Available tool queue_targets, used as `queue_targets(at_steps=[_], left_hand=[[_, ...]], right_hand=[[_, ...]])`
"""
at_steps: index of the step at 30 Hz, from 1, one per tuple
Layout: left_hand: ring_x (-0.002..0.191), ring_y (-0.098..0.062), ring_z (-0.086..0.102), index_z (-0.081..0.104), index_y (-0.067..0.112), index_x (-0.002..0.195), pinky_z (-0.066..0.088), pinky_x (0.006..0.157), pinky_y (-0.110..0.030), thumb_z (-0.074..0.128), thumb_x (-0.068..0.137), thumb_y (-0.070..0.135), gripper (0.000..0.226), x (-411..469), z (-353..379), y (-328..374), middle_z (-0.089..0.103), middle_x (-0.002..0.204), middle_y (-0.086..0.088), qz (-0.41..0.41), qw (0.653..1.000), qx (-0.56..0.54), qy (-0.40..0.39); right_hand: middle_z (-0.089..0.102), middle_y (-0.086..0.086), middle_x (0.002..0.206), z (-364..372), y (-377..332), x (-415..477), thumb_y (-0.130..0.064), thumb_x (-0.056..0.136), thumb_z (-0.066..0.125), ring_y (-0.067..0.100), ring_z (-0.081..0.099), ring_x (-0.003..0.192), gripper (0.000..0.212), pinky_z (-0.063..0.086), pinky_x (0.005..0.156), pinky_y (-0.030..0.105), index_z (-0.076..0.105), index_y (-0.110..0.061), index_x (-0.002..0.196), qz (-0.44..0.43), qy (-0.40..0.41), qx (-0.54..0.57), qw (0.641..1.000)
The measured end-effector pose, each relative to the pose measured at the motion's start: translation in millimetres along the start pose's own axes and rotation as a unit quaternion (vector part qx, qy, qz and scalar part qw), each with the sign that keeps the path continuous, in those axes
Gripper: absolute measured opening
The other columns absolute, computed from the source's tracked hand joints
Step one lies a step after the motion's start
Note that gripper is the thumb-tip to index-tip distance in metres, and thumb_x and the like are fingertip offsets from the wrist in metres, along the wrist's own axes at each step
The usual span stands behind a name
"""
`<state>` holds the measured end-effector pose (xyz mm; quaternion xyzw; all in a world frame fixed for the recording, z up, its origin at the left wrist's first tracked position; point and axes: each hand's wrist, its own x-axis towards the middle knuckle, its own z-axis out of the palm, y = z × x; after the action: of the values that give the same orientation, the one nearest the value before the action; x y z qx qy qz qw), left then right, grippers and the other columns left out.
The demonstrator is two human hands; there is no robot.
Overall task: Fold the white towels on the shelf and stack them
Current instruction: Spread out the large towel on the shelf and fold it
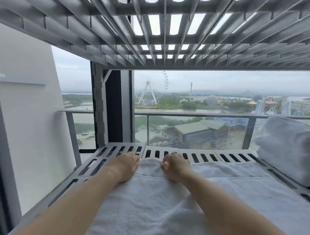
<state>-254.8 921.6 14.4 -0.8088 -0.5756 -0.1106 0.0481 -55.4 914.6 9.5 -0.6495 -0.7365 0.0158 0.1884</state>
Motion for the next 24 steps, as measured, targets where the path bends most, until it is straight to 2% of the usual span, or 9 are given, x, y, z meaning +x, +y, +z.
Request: queue_targets(at_steps=[3,8,11,15,18,21,24], left_hand=[[0.118,-0.017,0.049,0.051,0.020,0.128,0.041,0.099,-0.035,0.029,0.100,0.033,0.037,5,2,-4,0.051,0.131,0.000,-0.006,1.000,-0.020,-0.010],[0.133,-0.020,0.035,0.039,0.022,0.139,0.030,0.111,-0.041,0.027,0.100,0.031,0.042,12,6,-6,0.040,0.144,0.000,0.003,0.998,-0.038,-0.044],[0.122,-0.019,0.042,0.044,0.021,0.131,0.035,0.104,-0.038,0.030,0.099,0.028,0.036,10,5,-6,0.048,0.132,-0.001,0.014,0.998,-0.054,-0.011],[0.108,-0.015,0.048,0.051,0.024,0.120,0.041,0.095,-0.033,0.036,0.095,0.027,0.029,2,2,-8,0.055,0.118,0.002,0.041,0.999,-0.033,0.012],[0.110,-0.014,0.048,0.050,0.028,0.121,0.041,0.092,-0.032,0.040,0.093,0.030,0.030,-2,-5,-12,0.053,0.117,0.006,0.050,0.999,-0.015,0.001],[0.113,-0.014,0.046,0.049,0.026,0.124,0.040,0.096,-0.032,0.051,0.091,0.037,0.034,-2,-12,-17,0.051,0.122,0.005,0.030,0.999,-0.035,0.002],[0.105,-0.013,0.049,0.052,0.023,0.115,0.043,0.093,-0.031,0.056,0.089,0.044,0.034,0,-15,-18,0.053,0.115,0.005,-0.003,0.999,-0.046,0.023]], right_hand=[[0.047,0.003,0.132,2,1,3,-0.036,0.094,0.046,0.023,0.038,0.127,0.034,0.033,0.102,0.043,0.054,-0.022,0.124,0.019,-0.001,0.002,1.000],[0.045,0.002,0.131,7,8,4,-0.040,0.093,0.045,0.024,0.037,0.126,0.035,0.032,0.103,0.043,0.054,-0.023,0.122,0.029,-0.006,0.024,0.999],[0.044,0.001,0.131,7,12,2,-0.042,0.092,0.046,0.022,0.039,0.126,0.036,0.032,0.104,0.040,0.055,-0.026,0.123,0.037,-0.013,0.049,0.998],[0.049,0.002,0.126,4,16,-1,-0.041,0.090,0.052,0.021,0.045,0.120,0.036,0.038,0.101,0.036,0.056,-0.022,0.119,0.018,-0.008,0.038,0.999],[0.051,0.003,0.124,1,12,-3,-0.040,0.089,0.052,0.022,0.048,0.117,0.034,0.041,0.099,0.036,0.057,-0.021,0.117,0.000,-0.007,0.031,0.999],[0.053,0.002,0.119,3,7,-6,-0.040,0.091,0.050,0.021,0.048,0.115,0.028,0.041,0.098,0.037,0.061,-0.025,0.112,-0.011,0.017,0.071,0.997],[0.055,0.001,0.113,6,4,-7,-0.039,0.090,0.052,0.020,0.050,0.111,0.022,0.042,0.095,0.036,0.064,-0.026,0.104,-0.015,0.044,0.098,0.994]])
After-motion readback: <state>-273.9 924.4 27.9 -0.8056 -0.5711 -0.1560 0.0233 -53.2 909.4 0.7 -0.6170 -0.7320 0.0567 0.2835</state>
